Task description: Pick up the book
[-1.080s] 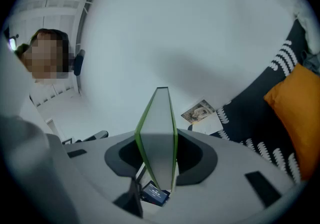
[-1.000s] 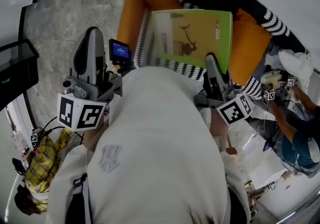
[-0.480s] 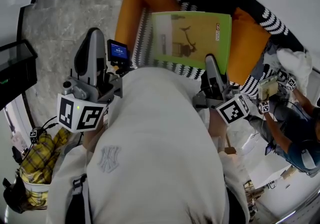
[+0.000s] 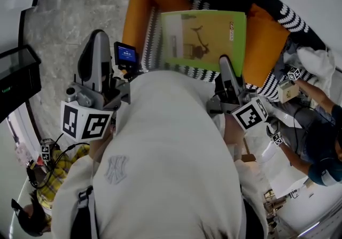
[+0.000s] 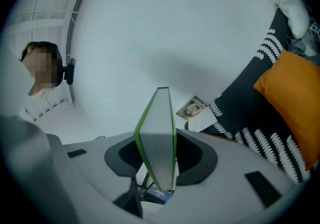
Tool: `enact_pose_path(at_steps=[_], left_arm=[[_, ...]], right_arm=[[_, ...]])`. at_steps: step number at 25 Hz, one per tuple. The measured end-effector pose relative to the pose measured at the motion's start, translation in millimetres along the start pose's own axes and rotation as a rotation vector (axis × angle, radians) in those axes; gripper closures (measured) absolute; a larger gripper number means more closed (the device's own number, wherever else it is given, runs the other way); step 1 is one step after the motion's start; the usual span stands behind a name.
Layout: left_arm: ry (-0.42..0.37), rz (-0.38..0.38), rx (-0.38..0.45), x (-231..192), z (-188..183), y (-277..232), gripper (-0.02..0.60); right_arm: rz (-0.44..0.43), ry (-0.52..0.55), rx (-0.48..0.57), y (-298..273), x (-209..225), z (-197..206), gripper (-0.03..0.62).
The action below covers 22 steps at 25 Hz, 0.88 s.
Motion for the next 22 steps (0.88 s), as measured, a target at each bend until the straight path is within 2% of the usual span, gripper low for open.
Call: enact_pose_path(at_steps=[8,13,22], left_arm=[[-0.001,0.006,-0.002,1.2,-0.6,-0.2,0.572],[0.001,0.006,-0.003,1.2,-0.5,-1.0,0.572],[0.002,0.007,-0.002,1.2,-0.1,-0.5,0.572]], right_arm=[[-0.005,-0.039,0.008,1.1,1.8,3.2,0.441],[0.006,0.005,-0.007,-0.8,-0.6,-1.6,0.441],[0.001,-0.031,0.002,0.0,1.7,2.2,0.441]])
Point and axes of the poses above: the fingertips, and each gripper's own axes: y backward along the fingers, x to its right, z out of its underside, the point moved 10 cm from there along y, backward along the fingers, and after that the axes turned 5 degrees about -z, right-handed, at the moved point
